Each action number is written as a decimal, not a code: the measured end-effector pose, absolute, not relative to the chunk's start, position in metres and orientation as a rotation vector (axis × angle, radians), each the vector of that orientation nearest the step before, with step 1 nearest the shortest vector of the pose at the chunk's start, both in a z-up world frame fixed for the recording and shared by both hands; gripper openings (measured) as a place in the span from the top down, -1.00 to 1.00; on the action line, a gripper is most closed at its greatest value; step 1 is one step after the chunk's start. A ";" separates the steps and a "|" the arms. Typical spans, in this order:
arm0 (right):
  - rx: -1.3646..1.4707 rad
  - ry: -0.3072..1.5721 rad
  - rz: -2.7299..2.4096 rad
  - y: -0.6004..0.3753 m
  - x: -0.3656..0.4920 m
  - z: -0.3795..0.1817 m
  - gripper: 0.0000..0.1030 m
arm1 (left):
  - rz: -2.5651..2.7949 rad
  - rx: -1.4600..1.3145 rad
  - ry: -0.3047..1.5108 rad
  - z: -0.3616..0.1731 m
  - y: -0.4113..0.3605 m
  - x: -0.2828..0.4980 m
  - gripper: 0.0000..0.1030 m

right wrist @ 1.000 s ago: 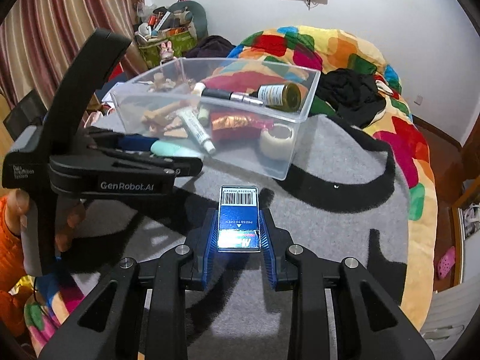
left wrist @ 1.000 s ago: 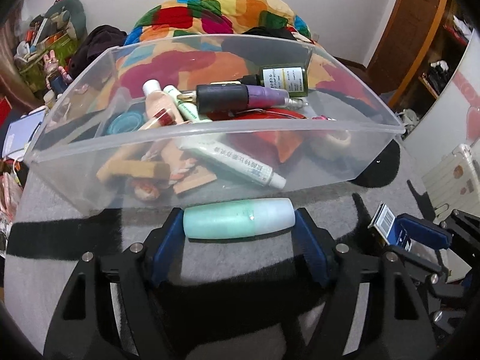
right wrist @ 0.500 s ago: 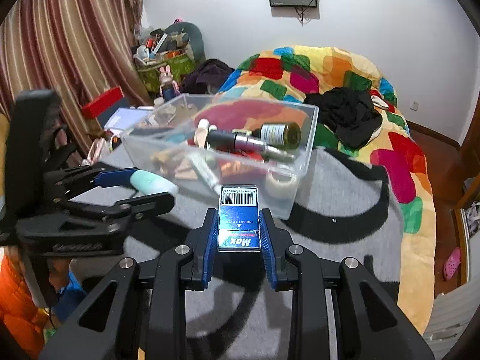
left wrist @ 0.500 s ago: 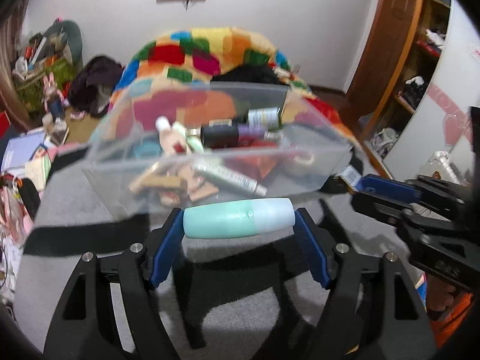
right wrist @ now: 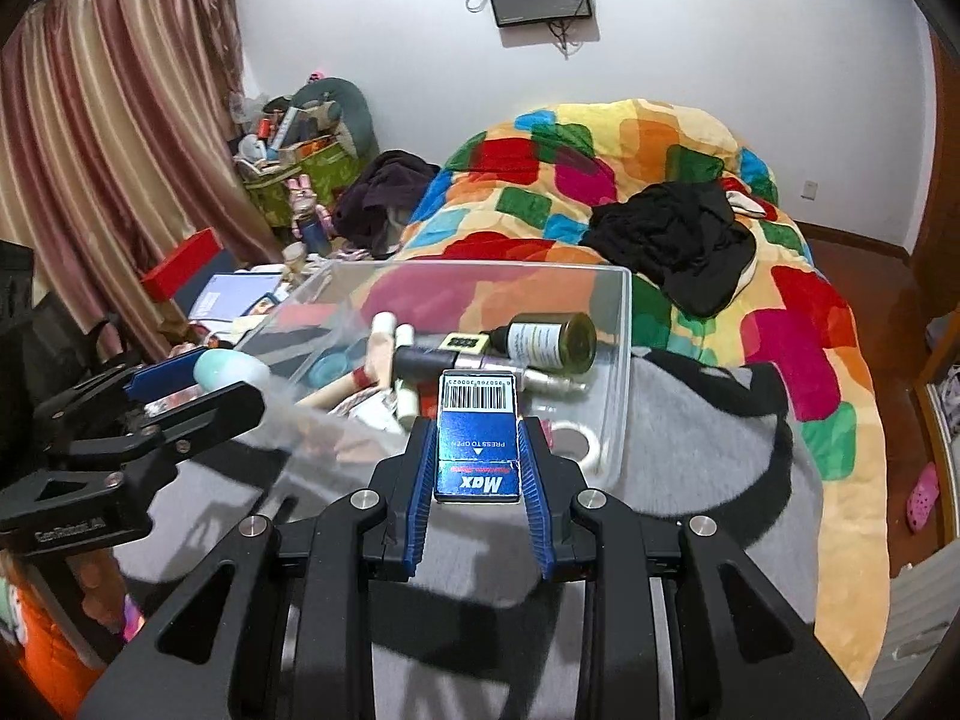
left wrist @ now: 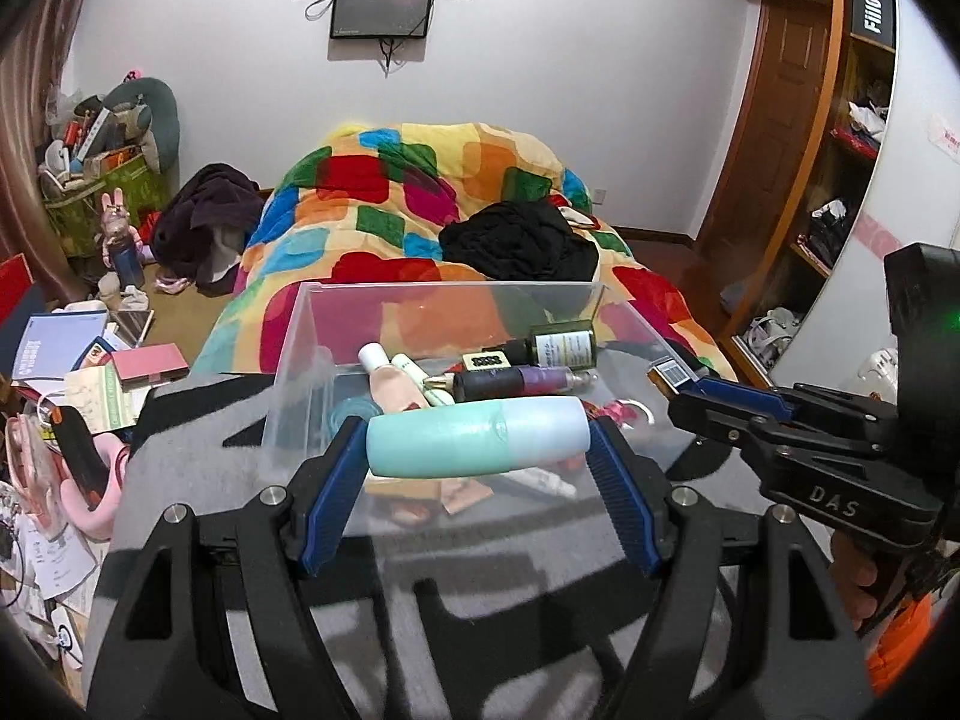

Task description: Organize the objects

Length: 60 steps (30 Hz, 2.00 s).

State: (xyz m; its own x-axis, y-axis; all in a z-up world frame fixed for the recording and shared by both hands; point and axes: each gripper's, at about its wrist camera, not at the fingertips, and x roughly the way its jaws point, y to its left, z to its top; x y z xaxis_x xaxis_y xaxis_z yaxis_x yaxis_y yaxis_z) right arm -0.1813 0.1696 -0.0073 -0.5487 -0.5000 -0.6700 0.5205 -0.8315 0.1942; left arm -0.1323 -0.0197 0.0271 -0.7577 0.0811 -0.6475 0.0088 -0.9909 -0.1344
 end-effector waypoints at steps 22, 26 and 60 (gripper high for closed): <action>1.050 0.122 -2.366 0.135 -0.206 -0.026 0.11 | 2.812 -1.172 -0.261 -0.002 -0.028 -0.166 -0.42; 1.025 0.135 -2.369 0.136 -0.201 -0.019 0.11 | 2.810 -1.145 -0.252 0.003 -0.028 -0.159 -0.42; 0.854 0.097 -2.457 0.184 -0.120 0.013 -0.60 | 2.899 -0.887 -0.186 0.033 -0.011 -0.072 -0.90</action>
